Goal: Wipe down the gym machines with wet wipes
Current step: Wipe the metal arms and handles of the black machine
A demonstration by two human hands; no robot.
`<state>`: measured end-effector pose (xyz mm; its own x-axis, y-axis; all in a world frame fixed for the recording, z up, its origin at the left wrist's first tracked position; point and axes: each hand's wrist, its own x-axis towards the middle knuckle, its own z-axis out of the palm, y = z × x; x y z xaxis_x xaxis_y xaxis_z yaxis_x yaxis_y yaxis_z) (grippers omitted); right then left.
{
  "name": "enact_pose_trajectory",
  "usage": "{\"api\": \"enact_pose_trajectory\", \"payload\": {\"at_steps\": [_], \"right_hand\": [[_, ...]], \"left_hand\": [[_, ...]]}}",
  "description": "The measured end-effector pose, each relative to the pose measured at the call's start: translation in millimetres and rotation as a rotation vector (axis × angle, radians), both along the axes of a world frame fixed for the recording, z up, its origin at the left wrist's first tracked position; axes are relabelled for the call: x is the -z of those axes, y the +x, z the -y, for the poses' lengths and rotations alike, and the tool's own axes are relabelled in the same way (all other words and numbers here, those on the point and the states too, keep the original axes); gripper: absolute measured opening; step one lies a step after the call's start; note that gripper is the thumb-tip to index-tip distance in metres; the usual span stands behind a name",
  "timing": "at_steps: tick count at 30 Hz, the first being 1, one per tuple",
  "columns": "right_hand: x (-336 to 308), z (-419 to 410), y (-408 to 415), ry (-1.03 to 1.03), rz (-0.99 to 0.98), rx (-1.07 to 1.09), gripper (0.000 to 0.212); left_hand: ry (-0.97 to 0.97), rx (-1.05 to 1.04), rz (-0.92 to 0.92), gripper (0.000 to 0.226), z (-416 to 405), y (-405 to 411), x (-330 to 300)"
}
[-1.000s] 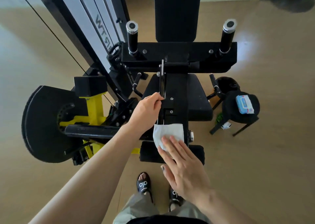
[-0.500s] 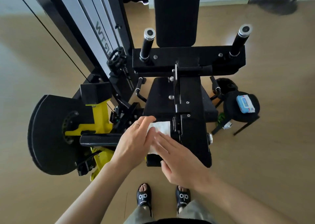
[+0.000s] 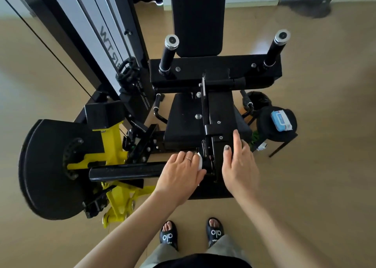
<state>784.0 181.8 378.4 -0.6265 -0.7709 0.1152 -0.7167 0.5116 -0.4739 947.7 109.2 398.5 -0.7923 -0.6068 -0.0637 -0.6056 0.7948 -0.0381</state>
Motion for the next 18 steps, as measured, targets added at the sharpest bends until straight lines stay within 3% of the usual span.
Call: {"api": "enact_pose_trajectory", "payload": {"at_steps": [9, 15, 18], "right_hand": [[3, 1, 0, -0.017, -0.031, 0.021, 0.061], [-2, 1, 4, -0.019, -0.03, 0.053, 0.057], [-2, 0, 4, -0.018, -0.038, 0.06, 0.056]], "left_hand": [[-0.005, 0.028, 0.224, 0.06, 43, 61, -2], [0.047, -0.044, 0.109, 0.064, 2, -28, 4], [0.01, -0.033, 0.114, 0.077, -8, -15, 6]]}}
